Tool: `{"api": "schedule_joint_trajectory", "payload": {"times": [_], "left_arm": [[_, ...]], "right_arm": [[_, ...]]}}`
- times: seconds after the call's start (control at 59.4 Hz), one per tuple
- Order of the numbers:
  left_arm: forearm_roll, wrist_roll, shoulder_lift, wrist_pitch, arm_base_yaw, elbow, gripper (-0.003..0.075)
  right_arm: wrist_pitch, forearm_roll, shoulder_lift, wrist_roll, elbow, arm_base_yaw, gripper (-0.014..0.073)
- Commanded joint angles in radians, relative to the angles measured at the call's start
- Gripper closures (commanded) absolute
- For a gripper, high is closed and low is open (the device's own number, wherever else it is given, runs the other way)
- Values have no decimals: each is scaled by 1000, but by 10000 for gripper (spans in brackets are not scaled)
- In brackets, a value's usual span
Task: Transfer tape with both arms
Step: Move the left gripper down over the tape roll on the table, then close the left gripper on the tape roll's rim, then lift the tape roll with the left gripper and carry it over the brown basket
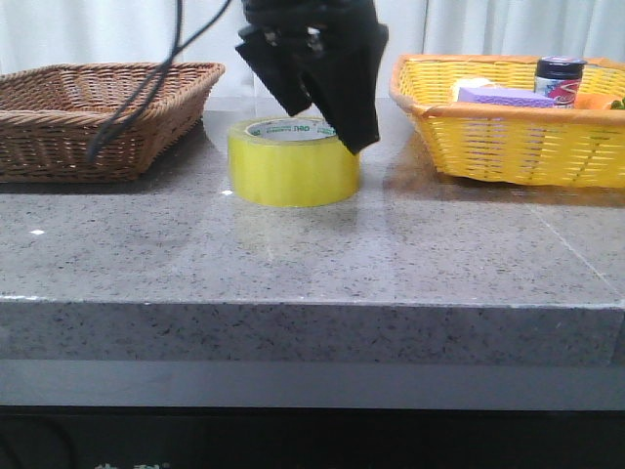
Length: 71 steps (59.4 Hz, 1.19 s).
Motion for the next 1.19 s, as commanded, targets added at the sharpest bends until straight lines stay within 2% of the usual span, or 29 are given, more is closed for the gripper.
{"api": "schedule_joint_trajectory", "payload": {"times": [0.0,0.387,0.471,0.623,0.791,0.892,1.178], "left_arm": [[-5,0,-27,-21,1,-52,123],[-23,0,39,41,44,-52,130],[-26,0,43,52,44,-52,176],[-29,0,43,48,44,-52,390],[-32,0,43,48,44,-52,552],[-32,-13,43,48,44,-52,596],[-32,-74,43,52,44,-169,601]], "right_arm": [[-65,9,1,-2,-26,-6,158],[-64,9,1,-2,-26,-6,158],[-64,9,1,-2,-26,-6,158],[-64,9,1,-2,-26,-6,158],[-64,9,1,-2,-26,-6,158],[-64,9,1,-2,-26,-6,158],[-64,9,1,-2,-26,-6,158]]}}
